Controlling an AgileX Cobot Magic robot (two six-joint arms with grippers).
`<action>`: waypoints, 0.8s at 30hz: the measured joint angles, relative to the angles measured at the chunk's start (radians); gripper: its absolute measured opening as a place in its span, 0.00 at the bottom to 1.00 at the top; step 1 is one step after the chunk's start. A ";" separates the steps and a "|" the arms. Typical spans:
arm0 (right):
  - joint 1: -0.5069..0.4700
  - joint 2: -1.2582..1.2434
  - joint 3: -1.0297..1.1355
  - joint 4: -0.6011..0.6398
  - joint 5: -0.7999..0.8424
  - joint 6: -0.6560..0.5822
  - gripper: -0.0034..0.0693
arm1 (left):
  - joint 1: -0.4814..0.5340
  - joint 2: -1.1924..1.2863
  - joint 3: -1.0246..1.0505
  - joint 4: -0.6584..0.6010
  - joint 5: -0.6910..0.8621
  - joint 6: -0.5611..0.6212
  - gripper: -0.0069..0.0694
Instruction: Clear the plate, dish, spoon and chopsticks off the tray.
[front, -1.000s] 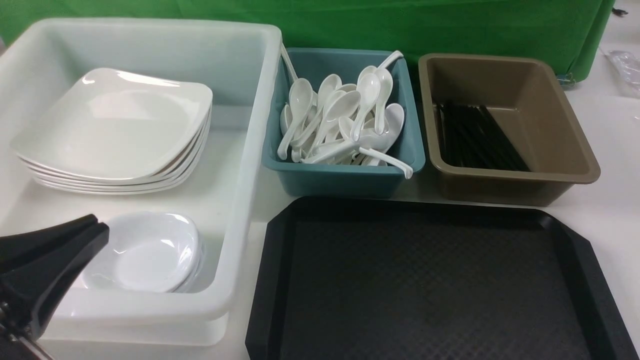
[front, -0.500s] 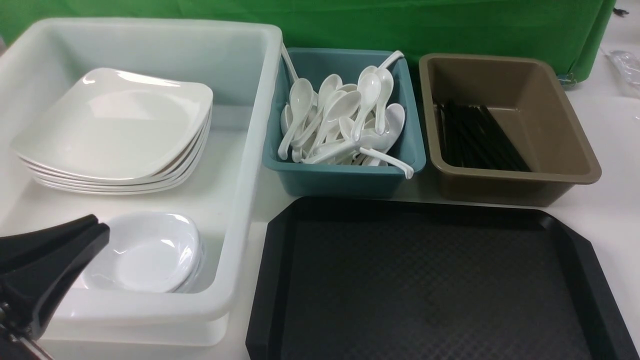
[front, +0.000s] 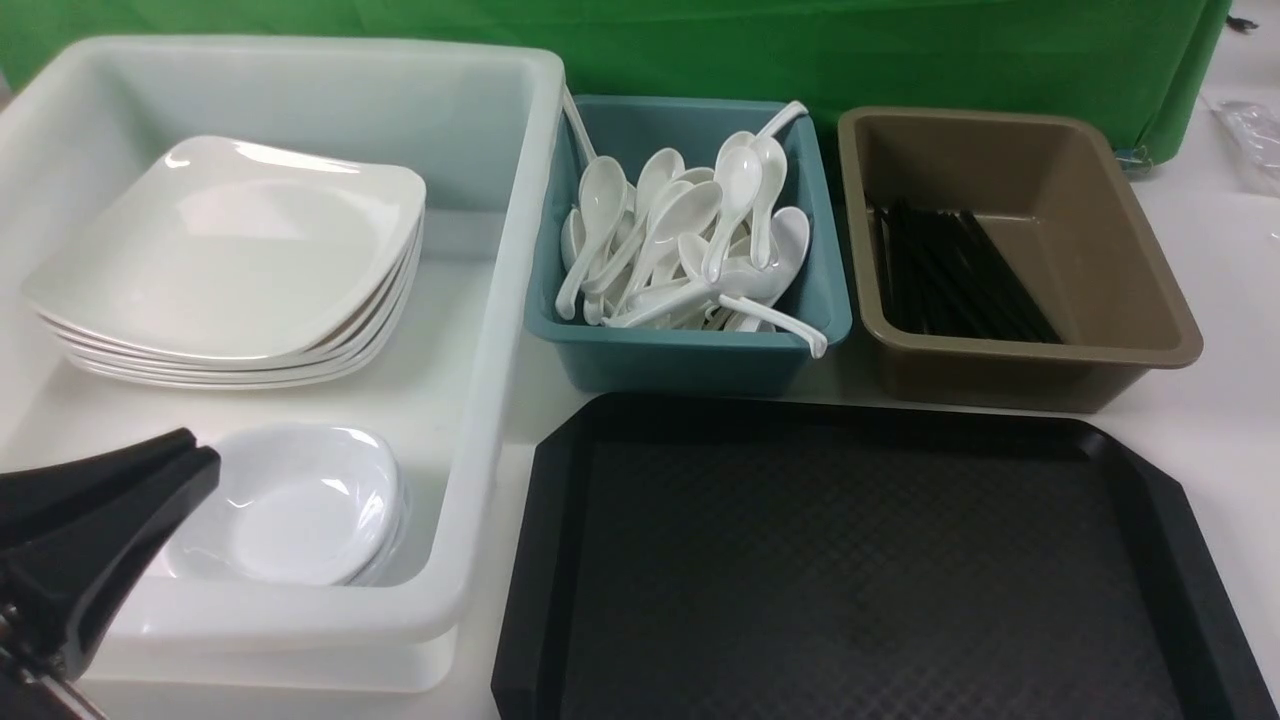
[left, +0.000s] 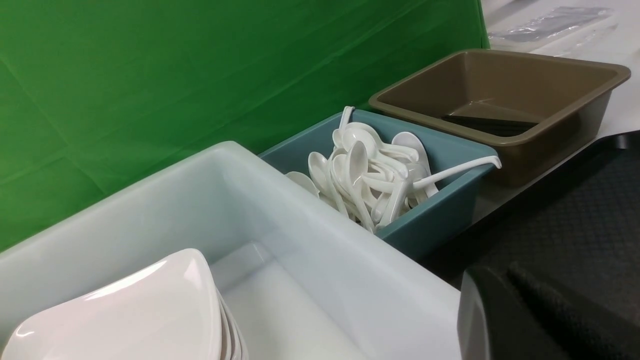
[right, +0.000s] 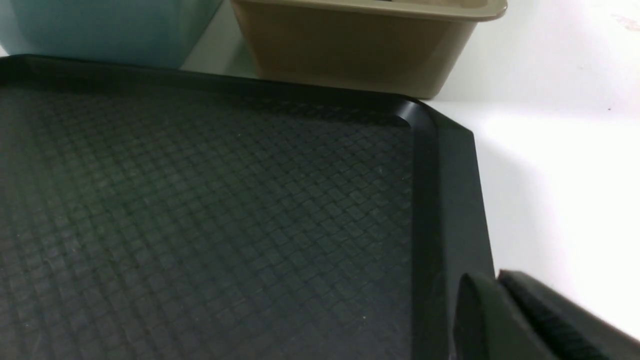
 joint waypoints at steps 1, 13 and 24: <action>0.000 0.000 0.000 0.000 0.000 0.000 0.14 | 0.000 0.000 0.000 0.000 0.000 0.000 0.11; 0.000 0.000 0.000 0.000 0.000 0.000 0.18 | 0.198 -0.162 0.178 0.087 -0.222 -0.387 0.11; 0.000 -0.001 0.000 0.000 -0.004 0.000 0.21 | 0.489 -0.383 0.411 0.219 0.041 -0.699 0.11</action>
